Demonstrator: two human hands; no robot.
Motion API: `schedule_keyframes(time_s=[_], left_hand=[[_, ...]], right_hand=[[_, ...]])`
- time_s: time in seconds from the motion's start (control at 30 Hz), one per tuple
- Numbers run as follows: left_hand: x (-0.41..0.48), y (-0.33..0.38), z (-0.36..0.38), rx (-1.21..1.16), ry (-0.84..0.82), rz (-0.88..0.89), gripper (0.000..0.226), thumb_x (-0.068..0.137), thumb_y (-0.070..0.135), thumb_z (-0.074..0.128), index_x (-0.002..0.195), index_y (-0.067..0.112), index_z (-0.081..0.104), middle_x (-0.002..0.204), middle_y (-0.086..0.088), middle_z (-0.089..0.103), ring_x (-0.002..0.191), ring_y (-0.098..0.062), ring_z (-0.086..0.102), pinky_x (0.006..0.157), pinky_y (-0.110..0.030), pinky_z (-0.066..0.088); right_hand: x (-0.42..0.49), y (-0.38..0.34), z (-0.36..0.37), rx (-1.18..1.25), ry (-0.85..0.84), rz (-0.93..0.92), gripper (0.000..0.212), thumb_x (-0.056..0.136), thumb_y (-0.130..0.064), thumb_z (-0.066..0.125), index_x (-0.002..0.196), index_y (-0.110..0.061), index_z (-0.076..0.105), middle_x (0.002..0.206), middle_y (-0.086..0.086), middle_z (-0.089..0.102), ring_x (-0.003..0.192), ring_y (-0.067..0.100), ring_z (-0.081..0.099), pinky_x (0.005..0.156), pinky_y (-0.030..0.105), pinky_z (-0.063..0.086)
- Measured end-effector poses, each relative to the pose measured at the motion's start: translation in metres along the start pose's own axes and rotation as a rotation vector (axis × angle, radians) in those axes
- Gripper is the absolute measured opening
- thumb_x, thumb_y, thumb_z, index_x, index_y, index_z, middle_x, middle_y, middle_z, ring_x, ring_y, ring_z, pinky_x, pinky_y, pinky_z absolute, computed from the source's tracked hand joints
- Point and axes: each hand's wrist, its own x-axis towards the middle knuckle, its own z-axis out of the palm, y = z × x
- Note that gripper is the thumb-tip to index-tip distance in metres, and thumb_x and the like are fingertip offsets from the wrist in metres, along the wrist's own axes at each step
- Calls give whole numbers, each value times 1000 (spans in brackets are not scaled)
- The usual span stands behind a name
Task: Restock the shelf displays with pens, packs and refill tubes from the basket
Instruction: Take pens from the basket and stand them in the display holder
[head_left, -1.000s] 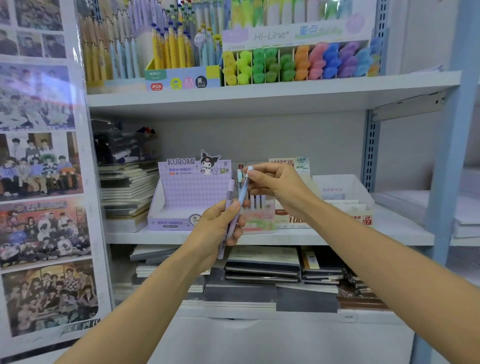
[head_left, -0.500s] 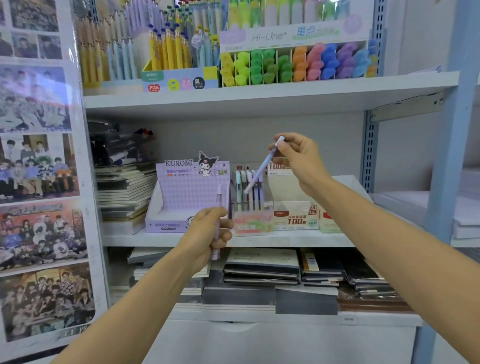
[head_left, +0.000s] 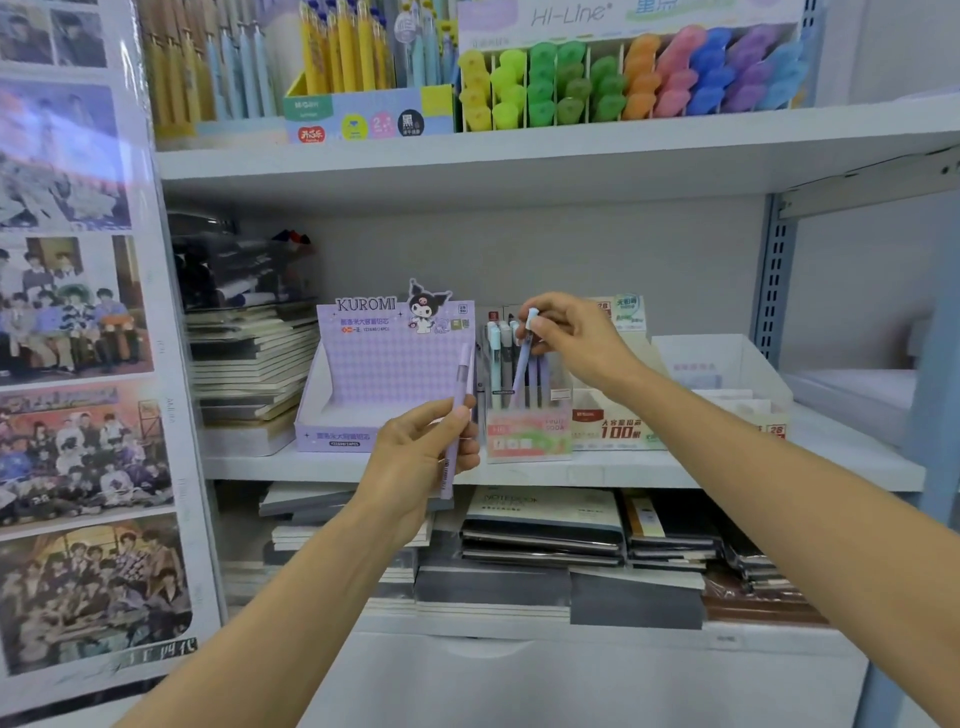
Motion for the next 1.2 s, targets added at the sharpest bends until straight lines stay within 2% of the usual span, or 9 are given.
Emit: schedule_keyframes(time_s=[0.13, 0.3, 0.47, 0.57, 0.7, 0.87, 1.03, 1.13, 1.2], left_hand=[[1, -1, -1, -18, 16, -11, 20, 88, 12, 65, 108, 7, 65, 81, -7, 75, 69, -14, 69, 65, -22, 58], [1, -2, -4, 8, 11, -8, 18, 89, 14, 65, 103, 3, 65, 87, -9, 76, 67, -13, 70, 62, -22, 57], [-1, -1, -3, 17, 6, -12, 20, 92, 19, 61, 106, 4, 66, 94, -9, 76, 71, -14, 71, 64, -23, 58], [-3, 0, 2, 5, -19, -8, 18, 95, 20, 57, 103, 6, 66, 94, -9, 76, 72, -15, 71, 65, -22, 58], [-7, 0, 18, -10, -47, 0, 21, 99, 20, 51, 103, 6, 66, 93, -9, 76, 71, -15, 71, 65, -21, 57], [-12, 3, 34, 32, -76, 32, 21, 99, 20, 52, 106, 6, 65, 92, -9, 76, 76, -18, 72, 69, -23, 58], [-9, 3, 33, 609, 40, 368, 25, 97, 27, 56, 122, 23, 55, 116, 14, 61, 100, 1, 58, 83, -11, 45], [-2, -1, 27, 1116, -23, 611, 50, 98, 19, 52, 146, 18, 38, 150, 5, 40, 140, -13, 33, 113, -25, 27], [4, -8, 26, 1444, -124, 675, 63, 99, 20, 48, 154, 14, 19, 161, 0, 17, 150, -17, 8, 119, -28, 10]], right_hand=[[3, 1, 7, 30, -6, -3, 17, 96, -4, 53, 113, -8, 57, 98, 11, 71, 93, 16, 69, 77, 28, 59], [1, 10, 25, -70, 110, -12, 10, 91, -7, 63, 101, -8, 63, 93, 6, 67, 86, 20, 66, 72, 29, 59], [-5, 6, 22, -250, 176, -40, 17, 90, -15, 65, 107, -13, 68, 98, 3, 64, 80, 9, 55, 76, 16, 46], [-16, -8, 14, -86, 168, -40, 20, 94, -19, 59, 111, -13, 69, 100, -1, 68, 84, 5, 60, 75, 16, 46], [-34, -23, 8, 244, -79, 20, 24, 95, -19, 58, 117, -12, 67, 98, 0, 74, 83, 11, 70, 70, 22, 54], [-43, -28, 3, 326, -161, 22, 22, 93, -15, 62, 114, -10, 68, 94, 6, 75, 87, 17, 70, 74, 22, 55], [-32, -30, -22, 326, 105, -26, 14, 97, -5, 53, 104, -10, 64, 90, 5, 72, 86, 15, 69, 78, 25, 56], [-22, -26, -35, 220, 305, -46, 14, 99, -5, 47, 105, -6, 59, 94, 10, 67, 92, 23, 67, 83, 33, 57], [-19, -21, -34, 125, 316, -39, 13, 100, -6, 45, 105, -5, 58, 97, 13, 66, 95, 26, 66, 84, 37, 58]])
